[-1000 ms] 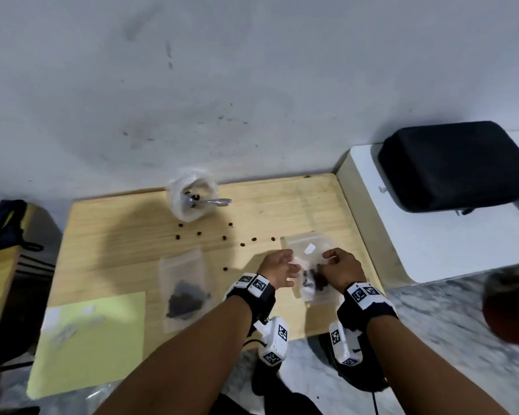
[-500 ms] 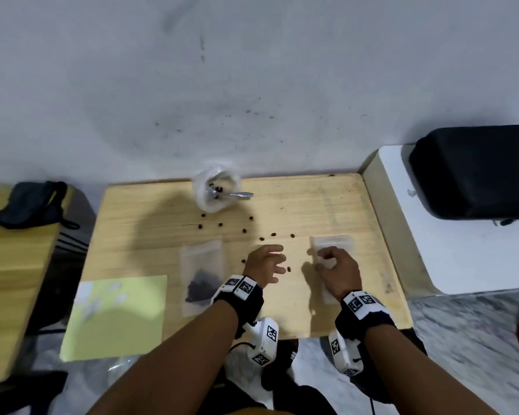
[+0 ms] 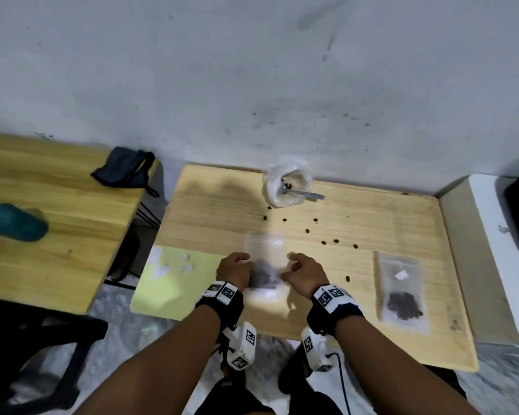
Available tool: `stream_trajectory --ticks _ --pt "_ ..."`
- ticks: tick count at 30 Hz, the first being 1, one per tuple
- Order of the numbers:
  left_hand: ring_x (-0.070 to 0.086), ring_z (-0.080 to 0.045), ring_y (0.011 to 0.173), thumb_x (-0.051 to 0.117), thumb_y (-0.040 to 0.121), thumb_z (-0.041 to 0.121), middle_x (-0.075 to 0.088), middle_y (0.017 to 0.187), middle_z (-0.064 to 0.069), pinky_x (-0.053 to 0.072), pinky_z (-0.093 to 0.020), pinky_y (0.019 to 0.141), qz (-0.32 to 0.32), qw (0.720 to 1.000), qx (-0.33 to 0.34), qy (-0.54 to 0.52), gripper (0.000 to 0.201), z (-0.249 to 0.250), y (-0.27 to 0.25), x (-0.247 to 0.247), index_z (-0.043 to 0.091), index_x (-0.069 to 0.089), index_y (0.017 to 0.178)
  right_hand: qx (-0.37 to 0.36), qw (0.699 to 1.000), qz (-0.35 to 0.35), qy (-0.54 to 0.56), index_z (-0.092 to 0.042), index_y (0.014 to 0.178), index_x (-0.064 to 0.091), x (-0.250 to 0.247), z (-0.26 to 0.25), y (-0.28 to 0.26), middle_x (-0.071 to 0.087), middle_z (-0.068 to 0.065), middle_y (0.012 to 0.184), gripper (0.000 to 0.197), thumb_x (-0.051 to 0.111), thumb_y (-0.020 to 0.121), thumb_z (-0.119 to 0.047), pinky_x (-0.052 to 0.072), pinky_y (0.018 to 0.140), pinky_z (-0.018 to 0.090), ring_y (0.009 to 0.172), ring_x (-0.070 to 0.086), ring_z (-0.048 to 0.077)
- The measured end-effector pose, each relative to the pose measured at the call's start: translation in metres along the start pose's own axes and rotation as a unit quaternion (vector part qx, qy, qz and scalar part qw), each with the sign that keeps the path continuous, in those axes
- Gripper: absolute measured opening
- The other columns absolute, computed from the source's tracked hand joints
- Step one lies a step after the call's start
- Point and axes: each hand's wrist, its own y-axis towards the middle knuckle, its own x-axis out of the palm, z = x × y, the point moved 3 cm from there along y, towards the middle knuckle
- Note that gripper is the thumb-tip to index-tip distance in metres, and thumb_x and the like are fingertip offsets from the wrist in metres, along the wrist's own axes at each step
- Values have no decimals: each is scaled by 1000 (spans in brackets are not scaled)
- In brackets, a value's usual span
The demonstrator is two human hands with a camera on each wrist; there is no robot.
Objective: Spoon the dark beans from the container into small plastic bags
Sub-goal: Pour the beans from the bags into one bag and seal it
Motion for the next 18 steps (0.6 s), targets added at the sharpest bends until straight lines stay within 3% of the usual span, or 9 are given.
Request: stream_trajectory --ticks 3,7,12,14,18 --pt "60 -21 95 63 83 12 67 111 -6 47 -24 83 -36 999 9 1 27 -2 2 0 14 68 109 26 1000 -2 -18 -14 143 45 11 -9 5 59 7 132 69 73 83 -32 45 94 27 118 58 25" --pt "58 -18 89 65 82 10 66 102 -3 46 -23 81 -49 999 21 8 27 -3 5 0 10 69 108 58 998 25 3 -12 143 46 18 -11 7 59 9 132 70 74 81 -28 47 93 28 117 59 26" --pt "61 -24 107 68 76 9 69 114 -5 49 -27 94 -63 997 23 23 28 -9 12 -1 10 73 103 72 995 67 33 -12 143 46 22 -5 5 54 10 139 71 75 79 -24 44 94 27 122 55 26" --pt "61 -23 108 66 78 9 68 115 -5 47 -24 92 -66 997 24 29 29 -10 13 -1 10 73 105 75 992 82 56 -14 137 53 22 -2 7 59 7 133 63 76 78 -23 47 91 26 115 59 24" --pt "60 -23 112 65 80 12 67 118 -6 47 -29 99 -73 996 36 46 29 -11 13 -2 11 72 108 83 983 105 129 -18 116 65 19 2 8 65 0 108 42 79 76 -20 45 66 19 83 61 13"
